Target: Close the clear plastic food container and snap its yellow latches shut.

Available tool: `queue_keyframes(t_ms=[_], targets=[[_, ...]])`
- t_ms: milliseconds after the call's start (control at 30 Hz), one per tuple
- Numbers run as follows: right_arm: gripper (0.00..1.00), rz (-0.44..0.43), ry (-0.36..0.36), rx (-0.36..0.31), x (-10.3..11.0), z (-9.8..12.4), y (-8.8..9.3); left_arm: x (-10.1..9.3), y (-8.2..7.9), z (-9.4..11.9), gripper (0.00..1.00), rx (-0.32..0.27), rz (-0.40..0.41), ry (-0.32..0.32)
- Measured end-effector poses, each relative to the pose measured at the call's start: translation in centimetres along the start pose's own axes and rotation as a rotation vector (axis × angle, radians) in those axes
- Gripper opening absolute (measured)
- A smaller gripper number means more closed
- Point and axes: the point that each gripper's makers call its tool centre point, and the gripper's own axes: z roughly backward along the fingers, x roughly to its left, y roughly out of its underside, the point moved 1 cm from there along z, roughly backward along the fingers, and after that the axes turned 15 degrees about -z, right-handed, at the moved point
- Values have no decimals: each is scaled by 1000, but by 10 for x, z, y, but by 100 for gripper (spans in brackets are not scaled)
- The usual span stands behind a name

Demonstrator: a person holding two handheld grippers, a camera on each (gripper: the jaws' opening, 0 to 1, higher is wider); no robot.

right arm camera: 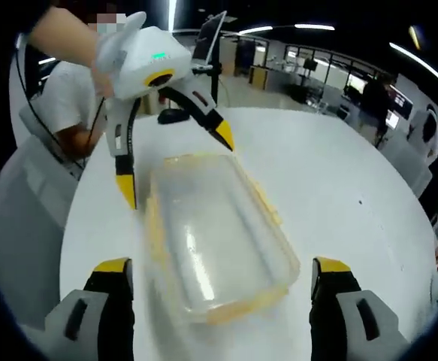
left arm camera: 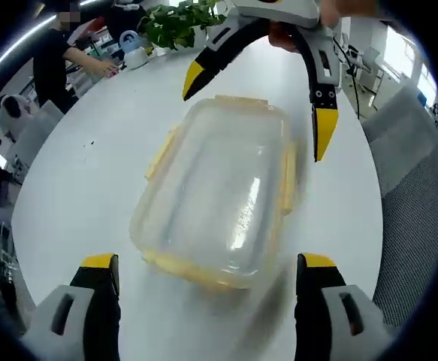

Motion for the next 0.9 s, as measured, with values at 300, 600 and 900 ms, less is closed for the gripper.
queue_keyframes(t_ms=[300, 600, 900], targets=[[100, -56, 45, -61, -7, 10, -4, 0, 4, 9, 99, -27, 53, -31], [100, -119, 83, -124, -10, 22, -6, 3, 7, 20, 99, -70, 118, -100], [99, -173, 96, -184, -2, 31, -6, -6, 11, 27, 99, -109, 176, -131]])
